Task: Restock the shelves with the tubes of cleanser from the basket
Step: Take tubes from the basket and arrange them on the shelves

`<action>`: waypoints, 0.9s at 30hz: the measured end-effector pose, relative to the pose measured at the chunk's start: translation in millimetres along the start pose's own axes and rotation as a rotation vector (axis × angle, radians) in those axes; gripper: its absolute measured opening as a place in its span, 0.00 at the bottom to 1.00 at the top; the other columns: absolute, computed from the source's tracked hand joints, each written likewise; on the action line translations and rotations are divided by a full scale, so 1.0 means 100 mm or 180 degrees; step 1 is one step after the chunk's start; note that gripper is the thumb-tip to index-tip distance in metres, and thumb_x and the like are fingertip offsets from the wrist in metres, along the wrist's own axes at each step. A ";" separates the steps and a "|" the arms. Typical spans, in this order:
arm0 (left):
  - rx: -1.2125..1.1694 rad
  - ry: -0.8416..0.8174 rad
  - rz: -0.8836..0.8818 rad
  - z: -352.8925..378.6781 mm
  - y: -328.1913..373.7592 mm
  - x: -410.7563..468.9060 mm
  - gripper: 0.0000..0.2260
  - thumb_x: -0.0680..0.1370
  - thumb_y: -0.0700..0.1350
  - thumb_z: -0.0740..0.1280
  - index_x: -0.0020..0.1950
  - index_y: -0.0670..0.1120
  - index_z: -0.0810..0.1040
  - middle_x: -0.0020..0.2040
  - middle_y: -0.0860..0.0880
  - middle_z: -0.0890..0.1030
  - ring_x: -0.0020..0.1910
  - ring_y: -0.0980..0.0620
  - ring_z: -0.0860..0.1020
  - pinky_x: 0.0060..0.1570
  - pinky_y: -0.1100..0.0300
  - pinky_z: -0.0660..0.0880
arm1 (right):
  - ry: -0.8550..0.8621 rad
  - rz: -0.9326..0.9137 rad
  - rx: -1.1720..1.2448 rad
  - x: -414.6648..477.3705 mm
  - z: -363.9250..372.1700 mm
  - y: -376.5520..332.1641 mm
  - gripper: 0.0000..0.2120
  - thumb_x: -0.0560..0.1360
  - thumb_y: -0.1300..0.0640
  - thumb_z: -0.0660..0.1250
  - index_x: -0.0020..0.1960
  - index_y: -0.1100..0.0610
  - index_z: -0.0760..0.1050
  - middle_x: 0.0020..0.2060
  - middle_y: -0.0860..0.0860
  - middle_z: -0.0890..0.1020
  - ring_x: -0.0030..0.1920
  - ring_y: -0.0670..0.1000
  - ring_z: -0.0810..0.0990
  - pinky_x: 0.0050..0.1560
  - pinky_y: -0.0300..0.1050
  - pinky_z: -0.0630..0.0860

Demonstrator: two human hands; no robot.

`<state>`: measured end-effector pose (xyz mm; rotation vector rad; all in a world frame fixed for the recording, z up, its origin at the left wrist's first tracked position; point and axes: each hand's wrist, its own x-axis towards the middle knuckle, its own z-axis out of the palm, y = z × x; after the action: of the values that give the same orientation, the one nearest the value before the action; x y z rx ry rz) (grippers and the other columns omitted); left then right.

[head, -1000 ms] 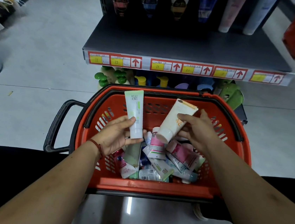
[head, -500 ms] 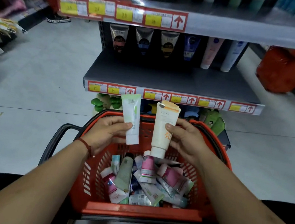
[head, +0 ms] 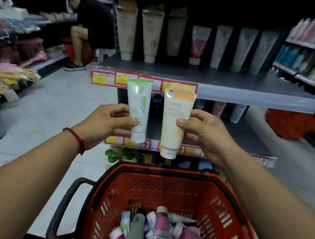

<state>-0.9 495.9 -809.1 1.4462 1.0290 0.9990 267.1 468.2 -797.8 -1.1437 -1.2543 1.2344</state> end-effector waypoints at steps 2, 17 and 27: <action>0.0089 0.0050 0.0093 -0.17 0.22 0.05 0.13 0.75 0.39 0.72 0.60 0.41 0.82 0.54 0.42 0.85 0.53 0.45 0.85 0.50 0.54 0.82 | -0.0089 -0.0111 -0.0103 0.07 0.05 -0.25 0.13 0.75 0.64 0.72 0.59 0.59 0.79 0.52 0.53 0.87 0.54 0.52 0.86 0.55 0.50 0.81; 0.0026 0.0296 0.0639 -1.15 1.21 0.71 0.15 0.76 0.39 0.71 0.62 0.40 0.80 0.59 0.44 0.85 0.57 0.46 0.84 0.55 0.50 0.81 | -0.0028 -0.0921 0.0127 1.25 0.90 -1.43 0.16 0.75 0.65 0.72 0.62 0.60 0.75 0.53 0.52 0.87 0.54 0.51 0.86 0.52 0.48 0.83; 0.0111 0.0610 0.0609 -1.46 1.10 1.13 0.12 0.75 0.37 0.72 0.59 0.42 0.82 0.55 0.46 0.86 0.54 0.48 0.85 0.50 0.53 0.83 | 0.0172 -0.1022 -0.0162 2.33 1.45 -1.25 0.13 0.74 0.69 0.72 0.52 0.54 0.76 0.51 0.53 0.85 0.51 0.54 0.85 0.51 0.48 0.82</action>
<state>-100.2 635.4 -678.7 1.5208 1.0634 1.2832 111.8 687.8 -663.0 -0.9596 -1.3733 0.9314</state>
